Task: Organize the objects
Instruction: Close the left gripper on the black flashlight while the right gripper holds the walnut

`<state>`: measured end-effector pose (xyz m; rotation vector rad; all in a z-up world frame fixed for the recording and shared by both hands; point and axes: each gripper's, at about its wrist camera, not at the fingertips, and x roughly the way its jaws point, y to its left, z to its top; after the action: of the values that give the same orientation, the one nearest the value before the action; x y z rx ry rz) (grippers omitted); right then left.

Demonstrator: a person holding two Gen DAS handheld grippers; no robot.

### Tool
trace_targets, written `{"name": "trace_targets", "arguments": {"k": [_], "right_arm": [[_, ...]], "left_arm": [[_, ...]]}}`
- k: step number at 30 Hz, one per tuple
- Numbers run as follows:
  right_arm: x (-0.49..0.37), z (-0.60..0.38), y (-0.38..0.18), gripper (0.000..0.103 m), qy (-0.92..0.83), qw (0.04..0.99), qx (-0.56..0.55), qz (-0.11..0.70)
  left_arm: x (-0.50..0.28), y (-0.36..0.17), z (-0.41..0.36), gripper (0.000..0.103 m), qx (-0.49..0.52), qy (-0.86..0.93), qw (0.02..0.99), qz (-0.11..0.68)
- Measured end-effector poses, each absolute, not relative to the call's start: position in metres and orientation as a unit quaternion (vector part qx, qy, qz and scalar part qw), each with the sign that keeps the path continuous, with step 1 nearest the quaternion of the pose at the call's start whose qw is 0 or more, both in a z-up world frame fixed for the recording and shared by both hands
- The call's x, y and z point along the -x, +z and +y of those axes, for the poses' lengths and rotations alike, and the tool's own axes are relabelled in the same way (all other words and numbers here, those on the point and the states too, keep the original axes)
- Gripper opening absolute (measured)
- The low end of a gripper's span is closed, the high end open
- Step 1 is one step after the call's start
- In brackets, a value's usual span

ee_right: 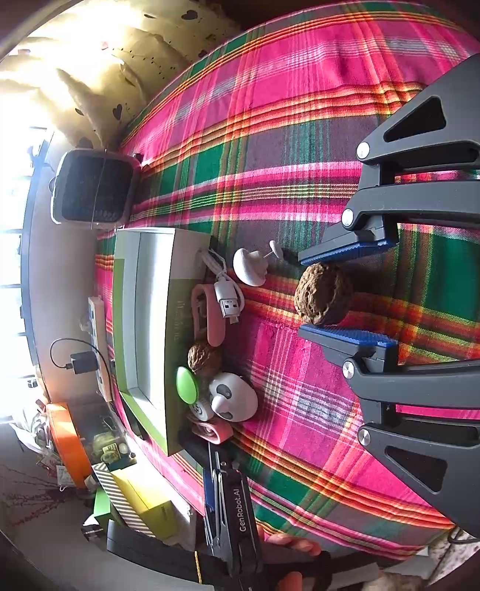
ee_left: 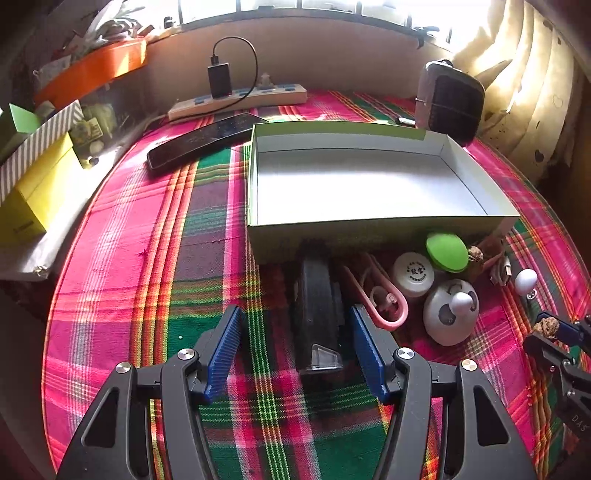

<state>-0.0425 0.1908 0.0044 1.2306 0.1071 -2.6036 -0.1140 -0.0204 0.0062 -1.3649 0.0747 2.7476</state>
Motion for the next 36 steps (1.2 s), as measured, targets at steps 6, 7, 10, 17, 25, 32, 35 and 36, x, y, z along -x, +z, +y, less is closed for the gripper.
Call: {"name": "trace_targets", "arguments": {"k": [6, 7, 10, 17, 25, 32, 35, 36], "right_arm": [[0.0444, 0.1913, 0.0037, 0.034, -0.895, 0.129, -0.425, 0.035], [0.0444, 0.1913, 0.0037, 0.034, -0.895, 0.129, -0.425, 0.035], [0.0465, 0.1913, 0.0040, 0.034, -0.895, 0.130, -0.425, 0.035], [0.0479, 0.1908, 0.0041, 0.034, -0.895, 0.130, -0.425, 0.035], [0.0483, 0.1910, 0.0039, 0.034, -0.895, 0.130, -0.426, 0.035], [0.0480, 0.1916, 0.0037, 0.034, -0.895, 0.129, -0.426, 0.035], [0.0480, 0.1912, 0.0036, 0.034, -0.895, 0.129, -0.425, 0.033], [0.0480, 0.1909, 0.0034, 0.034, -0.895, 0.129, -0.425, 0.033]], "left_arm": [[0.1181, 0.0055, -0.0222, 0.058, 0.440, 0.897, 0.038, 0.023], [0.1192, 0.0054, -0.0223, 0.058, 0.439, 0.897, 0.038, 0.024], [0.1204, 0.0052, -0.0230, 0.058, 0.438, 0.898, 0.036, 0.021], [0.1206, 0.0053, -0.0226, 0.049, 0.434, 0.900, 0.034, 0.020], [0.1184, 0.0063, -0.0183, 0.034, 0.432, 0.901, 0.038, 0.022], [0.1179, 0.0075, -0.0251, 0.021, 0.434, 0.900, 0.029, 0.015], [0.1175, 0.0077, -0.0257, 0.021, 0.434, 0.901, 0.028, 0.015], [0.1180, 0.0076, -0.0255, 0.021, 0.434, 0.900, 0.029, 0.015]]}}
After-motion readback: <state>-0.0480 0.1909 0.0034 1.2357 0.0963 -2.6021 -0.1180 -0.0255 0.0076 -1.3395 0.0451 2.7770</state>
